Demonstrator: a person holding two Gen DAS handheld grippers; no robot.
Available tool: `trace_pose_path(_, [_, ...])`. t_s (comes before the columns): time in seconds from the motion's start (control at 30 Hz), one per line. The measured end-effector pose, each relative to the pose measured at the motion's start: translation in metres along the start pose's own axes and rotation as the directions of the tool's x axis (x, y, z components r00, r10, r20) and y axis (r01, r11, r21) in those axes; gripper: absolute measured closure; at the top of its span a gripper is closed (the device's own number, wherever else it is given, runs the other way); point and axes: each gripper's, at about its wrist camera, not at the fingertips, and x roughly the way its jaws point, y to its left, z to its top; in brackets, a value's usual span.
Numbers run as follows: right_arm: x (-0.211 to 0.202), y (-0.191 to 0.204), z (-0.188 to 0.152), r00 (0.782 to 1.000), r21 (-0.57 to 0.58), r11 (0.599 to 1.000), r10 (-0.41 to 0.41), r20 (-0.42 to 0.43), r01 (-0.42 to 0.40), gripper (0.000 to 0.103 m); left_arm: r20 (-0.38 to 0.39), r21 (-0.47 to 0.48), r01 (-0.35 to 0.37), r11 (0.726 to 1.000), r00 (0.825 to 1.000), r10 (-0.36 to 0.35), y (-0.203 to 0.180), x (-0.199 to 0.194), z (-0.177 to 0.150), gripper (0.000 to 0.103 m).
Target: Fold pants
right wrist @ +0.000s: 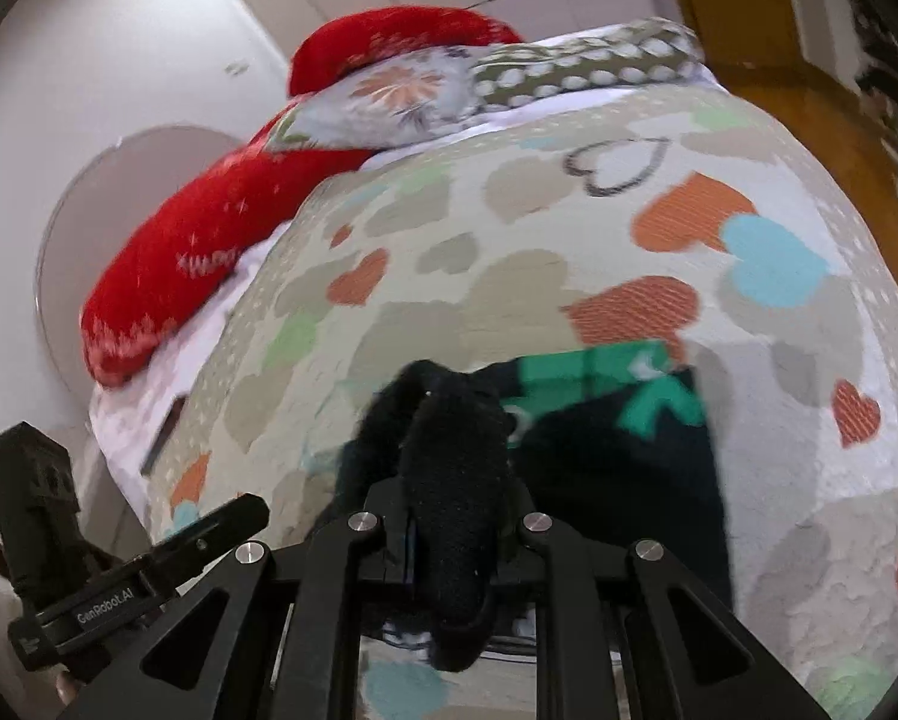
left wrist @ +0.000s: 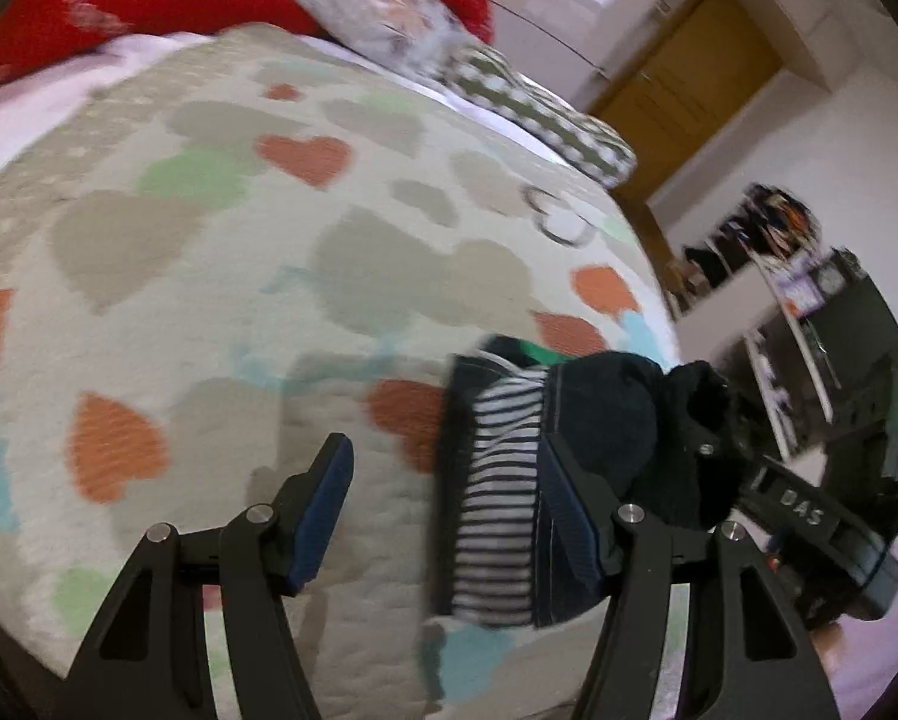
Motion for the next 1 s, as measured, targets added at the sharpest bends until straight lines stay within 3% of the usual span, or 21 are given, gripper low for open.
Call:
trace_pose_path(0.17, [-0.016,-0.046,0.001,0.998,0.080,0.995,-0.060,0.036,0.057,0.086,-0.080,0.135,-0.033,0.990,0.996,0.044,-0.038,0.036,-0.013,0.040])
trace_pose_path(0.33, [-0.024,-0.083,-0.006,0.968,0.133,0.962,-0.247,0.049,0.239,0.064,-0.155,0.160,-0.014,0.987,0.987,0.039,-0.041,0.043,-0.030,0.040])
trace_pose_path(0.4, [-0.033,-0.101,-0.010,0.970,0.198,0.953,-0.240,0.042,0.227,0.053,-0.130,0.161,-0.010,0.987,0.991,0.031,-0.042,0.035,-0.024,0.040])
trace_pose_path(0.5, [-0.054,-0.117,-0.012,0.970,0.284,0.942,-0.219,0.109,0.181,0.053,-0.072,0.185,-0.039,0.982,0.996,0.053,-0.052,0.030,-0.010,0.040])
trace_pose_path(0.53, [-0.063,-0.118,-0.011,0.968,0.290,0.946,-0.198,0.157,0.146,0.053,-0.070,0.191,-0.044,0.981,0.996,0.058,-0.056,0.032,-0.007,0.040])
trace_pose_path(0.6, [-0.072,-0.114,-0.008,0.968,0.277,0.959,-0.130,0.216,0.067,0.068,-0.060,0.226,-0.044,0.973,0.996,0.059,-0.069,0.040,-0.003,0.040])
trace_pose_path(0.67, [-0.076,-0.110,-0.007,0.968,0.267,0.964,-0.047,0.248,-0.022,0.073,-0.052,0.271,-0.053,0.961,0.996,0.070,-0.081,0.051,-0.004,0.040])
trace_pose_path(0.73, [-0.069,-0.108,-0.007,0.967,0.259,0.955,0.083,0.241,-0.146,0.075,-0.084,0.280,-0.081,0.957,0.990,0.109,-0.085,0.075,-0.004,0.040])
trace_pose_path(0.8, [-0.058,-0.110,-0.012,0.953,0.280,0.923,0.204,0.224,-0.264,0.075,-0.132,0.228,-0.080,0.970,0.985,0.112,-0.076,0.093,-0.003,0.040])
trace_pose_path(0.87, [-0.043,-0.114,-0.018,0.942,0.305,0.894,0.281,0.186,-0.327,0.075,-0.165,0.171,-0.068,0.983,0.982,0.096,-0.066,0.106,0.000,0.030])
trace_pose_path(0.9, [-0.033,-0.116,-0.020,0.951,0.313,0.900,0.269,0.150,-0.304,0.075,-0.172,0.143,-0.064,0.988,0.981,0.089,-0.061,0.111,0.003,0.023])
trace_pose_path(0.97, [-0.017,-0.119,-0.024,0.993,0.303,0.946,0.097,0.071,-0.114,0.075,-0.198,0.116,-0.048,0.992,0.978,0.070,-0.056,0.116,0.003,0.020])
trace_pose_path(1.0, [-0.011,-0.119,-0.025,0.999,0.269,0.963,-0.013,0.044,0.001,0.075,-0.210,0.108,-0.034,0.994,0.976,0.056,-0.055,0.115,0.004,0.020])
